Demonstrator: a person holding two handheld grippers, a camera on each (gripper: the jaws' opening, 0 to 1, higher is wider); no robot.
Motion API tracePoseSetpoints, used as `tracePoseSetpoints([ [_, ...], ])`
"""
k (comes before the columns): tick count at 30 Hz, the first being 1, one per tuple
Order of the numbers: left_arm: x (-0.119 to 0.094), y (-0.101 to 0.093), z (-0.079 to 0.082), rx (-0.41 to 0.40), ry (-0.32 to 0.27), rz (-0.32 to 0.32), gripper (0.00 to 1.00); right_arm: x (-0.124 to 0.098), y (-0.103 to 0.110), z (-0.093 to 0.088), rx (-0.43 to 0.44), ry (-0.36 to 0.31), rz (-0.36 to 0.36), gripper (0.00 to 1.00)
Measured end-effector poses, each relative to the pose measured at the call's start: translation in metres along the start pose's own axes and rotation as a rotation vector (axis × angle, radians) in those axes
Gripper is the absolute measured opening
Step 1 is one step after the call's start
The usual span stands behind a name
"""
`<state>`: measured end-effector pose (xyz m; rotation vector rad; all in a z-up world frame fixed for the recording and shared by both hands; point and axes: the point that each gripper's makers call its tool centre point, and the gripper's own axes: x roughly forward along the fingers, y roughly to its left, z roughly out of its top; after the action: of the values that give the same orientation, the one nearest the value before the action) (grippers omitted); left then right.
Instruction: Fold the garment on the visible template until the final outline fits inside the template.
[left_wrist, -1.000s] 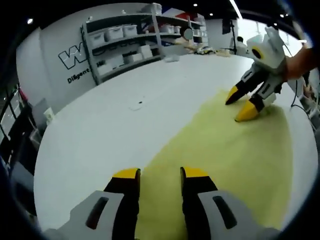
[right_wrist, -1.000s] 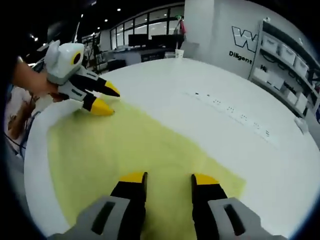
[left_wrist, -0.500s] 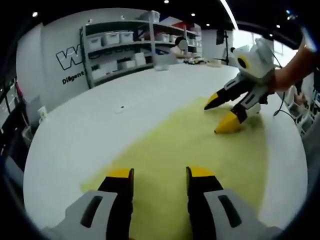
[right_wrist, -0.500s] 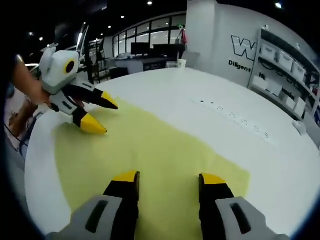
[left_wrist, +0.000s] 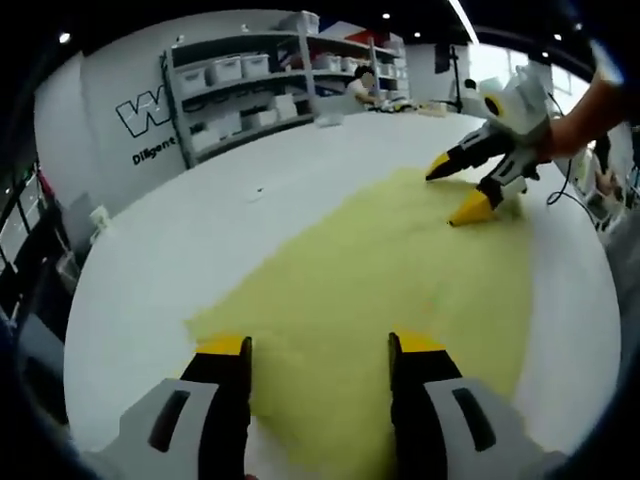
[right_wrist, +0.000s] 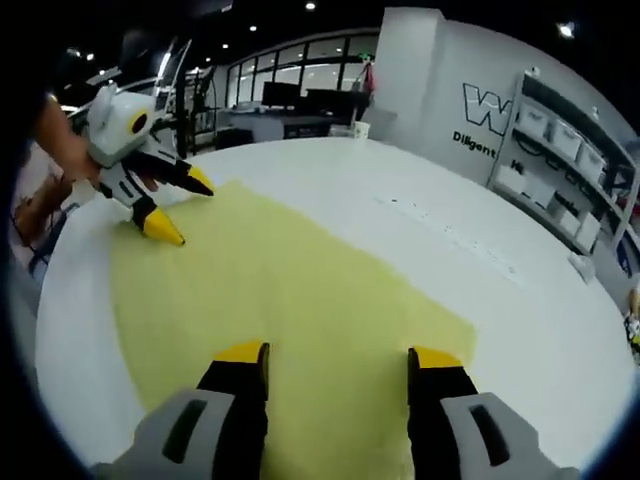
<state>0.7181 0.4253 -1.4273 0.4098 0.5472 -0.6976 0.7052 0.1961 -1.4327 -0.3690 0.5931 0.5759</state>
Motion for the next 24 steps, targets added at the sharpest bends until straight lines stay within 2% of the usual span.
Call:
tracePoseSetpoints([
  [4,-0.010,0.012,-0.010,-0.032,0.004,0.050,0.53,-0.009,-0.014,-0.011,0.009,0.012,-0.046,0.52],
  [7,-0.015,0.017,-0.011,-0.033,0.000,0.068,0.54,-0.017,-0.023,-0.017,0.032,0.015,-0.075,0.52],
  [8,-0.017,0.020,-0.011,-0.026,-0.004,0.086,0.50,-0.019,-0.026,-0.019,0.028,0.015,-0.090,0.52],
  [9,-0.021,0.028,-0.013,0.009,0.008,0.131,0.45,-0.023,-0.029,-0.021,0.028,0.010,-0.104,0.52],
  [10,-0.023,0.030,-0.017,0.017,0.026,0.144,0.41,-0.024,-0.030,-0.022,0.031,0.010,-0.106,0.52],
  [11,-0.024,0.030,-0.021,0.003,0.028,0.145,0.39,-0.027,-0.031,-0.026,0.044,0.012,-0.111,0.52],
  [13,-0.028,0.032,-0.026,-0.036,0.025,0.145,0.42,-0.032,-0.032,-0.031,0.067,0.014,-0.117,0.52],
  [19,-0.038,0.028,-0.028,-0.036,0.027,0.143,0.43,-0.042,-0.032,-0.037,0.085,0.003,-0.132,0.53],
  [20,-0.041,0.024,-0.025,-0.047,0.007,0.134,0.43,-0.044,-0.029,-0.037,0.145,-0.005,-0.124,0.52],
  [21,-0.042,0.020,-0.022,-0.061,-0.012,0.124,0.43,-0.045,-0.026,-0.035,0.167,-0.023,-0.110,0.52],
  [22,-0.043,0.013,-0.019,-0.073,-0.042,0.105,0.43,-0.048,-0.025,-0.033,0.157,-0.041,-0.116,0.52],
  [24,-0.044,0.001,-0.022,-0.068,-0.042,0.086,0.45,-0.050,-0.020,-0.036,0.161,-0.032,-0.110,0.53],
])
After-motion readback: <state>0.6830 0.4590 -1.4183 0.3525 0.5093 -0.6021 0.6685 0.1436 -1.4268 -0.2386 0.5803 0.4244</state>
